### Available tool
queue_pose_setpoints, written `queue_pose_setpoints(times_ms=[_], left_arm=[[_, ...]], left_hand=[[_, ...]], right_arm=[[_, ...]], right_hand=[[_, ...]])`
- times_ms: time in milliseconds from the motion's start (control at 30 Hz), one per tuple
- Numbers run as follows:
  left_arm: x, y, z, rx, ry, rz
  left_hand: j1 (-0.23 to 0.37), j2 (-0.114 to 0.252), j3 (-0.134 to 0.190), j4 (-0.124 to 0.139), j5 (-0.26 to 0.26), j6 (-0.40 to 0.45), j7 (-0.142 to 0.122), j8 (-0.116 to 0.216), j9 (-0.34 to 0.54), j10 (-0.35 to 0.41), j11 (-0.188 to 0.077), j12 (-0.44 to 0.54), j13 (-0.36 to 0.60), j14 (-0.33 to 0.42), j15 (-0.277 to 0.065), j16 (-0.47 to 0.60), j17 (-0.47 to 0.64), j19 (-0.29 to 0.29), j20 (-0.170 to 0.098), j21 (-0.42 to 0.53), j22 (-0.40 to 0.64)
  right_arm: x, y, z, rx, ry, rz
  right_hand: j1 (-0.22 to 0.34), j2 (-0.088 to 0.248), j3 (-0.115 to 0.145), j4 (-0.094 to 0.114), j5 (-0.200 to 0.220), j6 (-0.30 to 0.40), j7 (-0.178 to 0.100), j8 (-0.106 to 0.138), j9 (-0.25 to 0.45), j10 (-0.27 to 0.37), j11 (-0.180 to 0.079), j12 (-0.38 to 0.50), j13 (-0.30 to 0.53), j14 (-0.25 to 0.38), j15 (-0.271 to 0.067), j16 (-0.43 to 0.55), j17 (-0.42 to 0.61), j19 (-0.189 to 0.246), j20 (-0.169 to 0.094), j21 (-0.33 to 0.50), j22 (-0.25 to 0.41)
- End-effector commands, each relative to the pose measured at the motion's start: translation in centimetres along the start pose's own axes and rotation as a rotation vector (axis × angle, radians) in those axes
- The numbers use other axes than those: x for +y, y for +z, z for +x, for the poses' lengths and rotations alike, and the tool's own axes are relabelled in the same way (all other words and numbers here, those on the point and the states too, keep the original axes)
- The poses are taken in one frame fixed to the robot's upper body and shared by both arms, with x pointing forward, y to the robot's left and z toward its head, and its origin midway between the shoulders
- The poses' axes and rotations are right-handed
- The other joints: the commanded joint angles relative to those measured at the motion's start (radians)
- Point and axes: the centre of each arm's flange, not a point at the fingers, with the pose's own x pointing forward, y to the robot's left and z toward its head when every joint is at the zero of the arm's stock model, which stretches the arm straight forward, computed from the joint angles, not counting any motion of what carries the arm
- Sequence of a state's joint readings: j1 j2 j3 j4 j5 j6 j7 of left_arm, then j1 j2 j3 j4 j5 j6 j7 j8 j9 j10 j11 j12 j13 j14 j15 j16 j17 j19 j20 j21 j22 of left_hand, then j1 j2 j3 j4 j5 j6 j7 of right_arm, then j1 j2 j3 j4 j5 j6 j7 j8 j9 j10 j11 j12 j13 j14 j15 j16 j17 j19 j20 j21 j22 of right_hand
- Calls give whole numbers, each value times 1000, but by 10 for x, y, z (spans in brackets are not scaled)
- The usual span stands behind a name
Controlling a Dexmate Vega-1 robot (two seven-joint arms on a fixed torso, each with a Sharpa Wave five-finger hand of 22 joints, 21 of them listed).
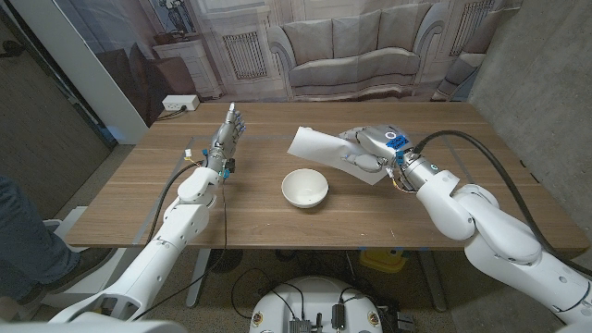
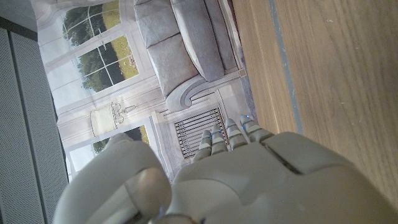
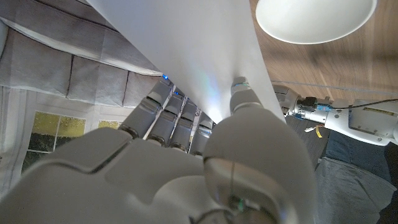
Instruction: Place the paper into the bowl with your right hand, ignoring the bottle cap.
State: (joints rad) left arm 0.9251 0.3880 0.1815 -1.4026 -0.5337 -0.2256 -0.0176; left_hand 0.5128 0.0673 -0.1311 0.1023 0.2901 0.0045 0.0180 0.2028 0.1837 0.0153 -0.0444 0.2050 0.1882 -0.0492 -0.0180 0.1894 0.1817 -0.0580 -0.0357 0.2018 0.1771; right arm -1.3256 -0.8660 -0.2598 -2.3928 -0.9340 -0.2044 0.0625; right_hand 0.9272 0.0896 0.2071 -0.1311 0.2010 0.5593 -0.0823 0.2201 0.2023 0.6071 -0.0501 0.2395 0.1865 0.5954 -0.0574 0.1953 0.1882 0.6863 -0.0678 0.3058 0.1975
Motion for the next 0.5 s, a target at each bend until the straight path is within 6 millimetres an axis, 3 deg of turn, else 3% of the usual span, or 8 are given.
queue_pose_setpoints(times_ms=[33,500], left_arm=[[-2,3,-1,-1,-3,9],[-4,2,-3,-2,-9,6]], left_hand=[[-1,3,-7,-3,5,5,2,-4,6,-4,-5,-2,2,-6,2,-2,2,-10,-25,-1,3],[0,4,-10,-3,5,5,1,-4,6,-3,-5,-2,2,-6,3,-2,2,-11,-25,-1,3]], right_arm=[[-3,7,-1,-35,-1,-5],[-1,19,0,-76,-2,-9]], right_hand=[[2,4,0,4,3,8,-2,-4,2,8,-1,-3,2,-2,-122,0,5,-1,-103,-3,2],[1,4,-1,5,3,8,-2,-6,2,11,-3,-5,2,-5,-122,-1,5,-1,-102,-3,2]])
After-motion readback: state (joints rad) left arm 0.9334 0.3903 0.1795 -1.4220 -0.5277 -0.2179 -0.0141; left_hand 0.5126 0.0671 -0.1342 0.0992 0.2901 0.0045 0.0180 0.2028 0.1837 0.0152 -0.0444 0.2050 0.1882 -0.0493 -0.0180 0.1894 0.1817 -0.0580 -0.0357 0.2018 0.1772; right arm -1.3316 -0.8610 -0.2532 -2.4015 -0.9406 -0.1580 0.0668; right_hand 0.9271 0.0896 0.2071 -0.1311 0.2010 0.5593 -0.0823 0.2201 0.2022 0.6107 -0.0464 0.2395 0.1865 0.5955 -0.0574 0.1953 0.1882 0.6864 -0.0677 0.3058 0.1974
